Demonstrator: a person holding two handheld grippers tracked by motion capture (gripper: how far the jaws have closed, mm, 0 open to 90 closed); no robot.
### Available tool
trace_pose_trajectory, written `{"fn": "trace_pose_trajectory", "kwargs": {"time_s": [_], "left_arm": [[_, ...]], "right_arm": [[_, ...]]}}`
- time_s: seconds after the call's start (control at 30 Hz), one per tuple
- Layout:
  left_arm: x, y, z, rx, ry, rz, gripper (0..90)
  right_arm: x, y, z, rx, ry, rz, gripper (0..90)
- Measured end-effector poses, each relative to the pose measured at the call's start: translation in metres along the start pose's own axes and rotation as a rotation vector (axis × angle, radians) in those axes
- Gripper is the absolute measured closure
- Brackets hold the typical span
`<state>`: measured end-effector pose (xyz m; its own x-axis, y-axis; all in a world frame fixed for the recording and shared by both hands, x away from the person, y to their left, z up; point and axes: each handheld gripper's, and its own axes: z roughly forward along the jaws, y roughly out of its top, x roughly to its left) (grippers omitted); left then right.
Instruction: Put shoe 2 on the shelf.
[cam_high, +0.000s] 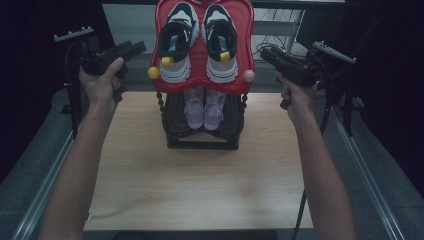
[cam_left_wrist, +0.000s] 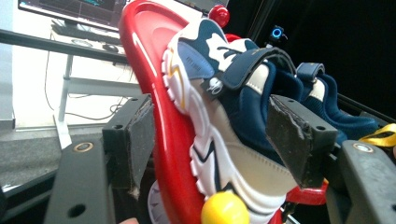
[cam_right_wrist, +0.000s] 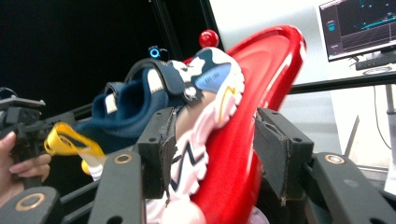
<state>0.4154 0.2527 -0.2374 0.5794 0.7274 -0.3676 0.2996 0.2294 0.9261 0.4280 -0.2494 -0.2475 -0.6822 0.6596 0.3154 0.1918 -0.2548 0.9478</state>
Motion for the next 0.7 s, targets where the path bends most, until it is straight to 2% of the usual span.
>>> {"fn": "trace_pose_trajectory", "kwargs": {"time_s": [0.13, 0.43, 0.7], "left_arm": [[0.005, -0.007, -0.004, 0.008, 0.0, -0.004, 33.5], [0.014, -0.021, -0.01, 0.015, 0.002, -0.012, 33.7], [0.02, -0.042, -0.01, 0.057, 0.02, -0.001, 34.5]], "right_arm": [[-0.004, -0.009, -0.006, 0.008, -0.003, -0.017, 48.6], [-0.015, -0.025, -0.013, 0.028, -0.008, -0.002, 48.6], [-0.024, -0.043, -0.017, 0.063, -0.026, -0.002, 48.6]]}}
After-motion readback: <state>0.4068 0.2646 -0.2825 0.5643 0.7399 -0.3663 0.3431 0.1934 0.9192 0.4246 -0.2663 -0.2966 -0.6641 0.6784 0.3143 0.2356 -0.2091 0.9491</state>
